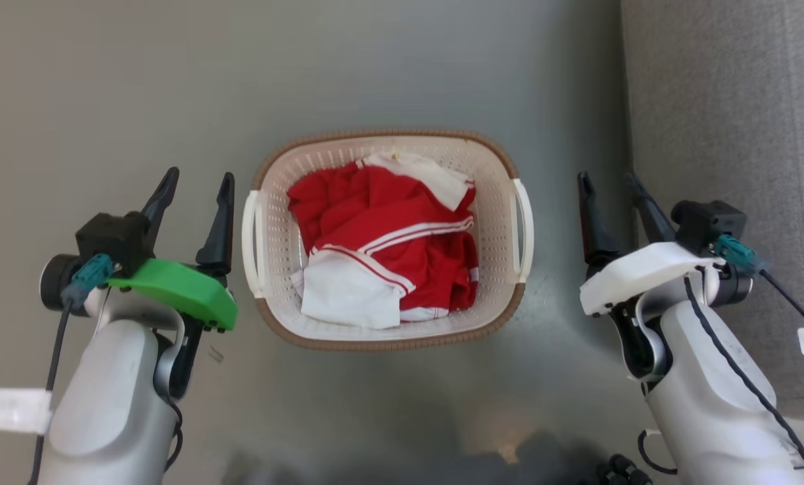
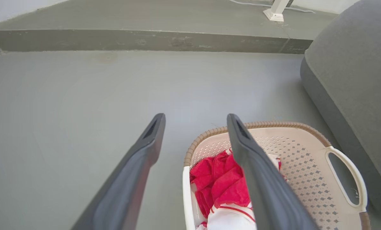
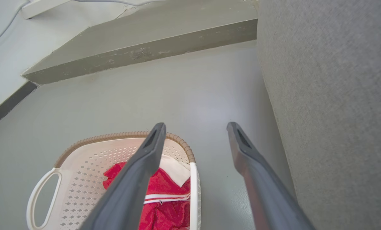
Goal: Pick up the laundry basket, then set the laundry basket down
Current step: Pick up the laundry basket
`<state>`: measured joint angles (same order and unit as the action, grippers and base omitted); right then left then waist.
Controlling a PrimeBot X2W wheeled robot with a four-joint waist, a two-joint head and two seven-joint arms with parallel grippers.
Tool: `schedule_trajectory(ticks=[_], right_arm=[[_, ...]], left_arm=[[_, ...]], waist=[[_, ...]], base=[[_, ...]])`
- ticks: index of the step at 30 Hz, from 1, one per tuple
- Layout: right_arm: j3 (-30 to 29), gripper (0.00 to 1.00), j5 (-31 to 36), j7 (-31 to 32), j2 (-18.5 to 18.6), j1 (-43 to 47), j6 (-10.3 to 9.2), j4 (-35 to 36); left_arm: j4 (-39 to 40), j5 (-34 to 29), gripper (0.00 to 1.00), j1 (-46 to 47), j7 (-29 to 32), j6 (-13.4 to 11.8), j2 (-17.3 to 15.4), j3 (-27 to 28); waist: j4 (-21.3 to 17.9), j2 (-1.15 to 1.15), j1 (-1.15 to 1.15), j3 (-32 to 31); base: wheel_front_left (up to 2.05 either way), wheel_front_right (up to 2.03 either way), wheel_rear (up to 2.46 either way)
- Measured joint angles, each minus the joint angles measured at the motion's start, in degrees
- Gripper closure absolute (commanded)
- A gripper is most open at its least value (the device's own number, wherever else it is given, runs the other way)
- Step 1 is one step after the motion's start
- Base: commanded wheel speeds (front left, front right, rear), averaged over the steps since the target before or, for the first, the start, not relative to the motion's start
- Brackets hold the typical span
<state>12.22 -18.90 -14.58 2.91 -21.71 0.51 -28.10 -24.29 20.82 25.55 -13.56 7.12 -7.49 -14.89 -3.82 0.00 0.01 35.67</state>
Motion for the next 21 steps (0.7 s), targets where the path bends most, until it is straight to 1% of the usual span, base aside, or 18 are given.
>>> schedule_trajectory(ticks=[2, 5, 7, 10, 12, 14, 17, 21], right_arm=[[0.8, 0.00, -1.0, 0.0, 0.0, -1.3, -0.10, -1.8], [1.8, 0.00, -2.3, 0.0, 0.0, -3.7, -0.14, -4.1], [3.0, 0.00, -3.0, 0.0, 0.1, -5.6, -0.53, -5.8], [5.3, 0.00, -3.7, 0.7, 0.2, -7.9, -0.44, -9.6], [6.9, 0.00, -3.8, 0.9, 0.3, -9.0, -0.04, -11.6], [8.3, 0.00, -4.1, 1.3, 0.3, -10.2, 0.09, -13.3], [10.3, 0.00, -5.4, 2.0, 0.4, -12.5, 0.14, -15.4], [12.2, 0.00, -7.3, 2.5, 0.5, -14.9, 0.16, -17.6]], left_arm=[[-1.9, 0.3, 0.00, 1.4, 0.6, 0.0, -0.3, -0.8], [-4.4, 2.7, 0.00, 3.9, 1.7, 0.0, -0.5, -2.2], [-6.1, 3.6, 0.00, 5.5, 2.4, 0.0, -0.5, -2.9], [-8.3, 4.5, 0.00, 7.8, 3.1, 0.0, -0.5, -4.2], [-9.7, 5.7, 0.00, 9.3, 3.6, 0.0, -0.5, -5.4], [-11.5, 7.2, 0.00, 10.6, 4.9, 0.0, -0.3, -5.9], [-13.8, 7.5, 0.00, 11.5, 5.8, 0.0, -0.3, -7.8], [-16.4, 9.6, 0.00, 13.4, 7.0, 0.0, -0.2, -8.7]], waist=[[-0.1, 0.00, 0.00, 1.6], [-0.1, 0.00, 0.00, 4.1], [-0.1, 0.00, 0.00, 5.7], [0.0, 0.00, 0.00, 8.0], [0.0, 0.00, 0.00, 9.5], [0.1, 0.00, 0.00, 10.9], [0.2, 0.00, 0.00, 12.8], [0.3, 0.00, 0.00, 15.0]], base=[[0.00, 0.00, 0.00], [0.00, 0.00, 0.00], [0.00, 0.00, 0.00], [0.00, 0.00, 0.00], [0.00, 0.00, 0.00], [0.00, 0.00, 0.00], [0.00, 0.00, 0.00], [0.00, 0.00, 0.00]])
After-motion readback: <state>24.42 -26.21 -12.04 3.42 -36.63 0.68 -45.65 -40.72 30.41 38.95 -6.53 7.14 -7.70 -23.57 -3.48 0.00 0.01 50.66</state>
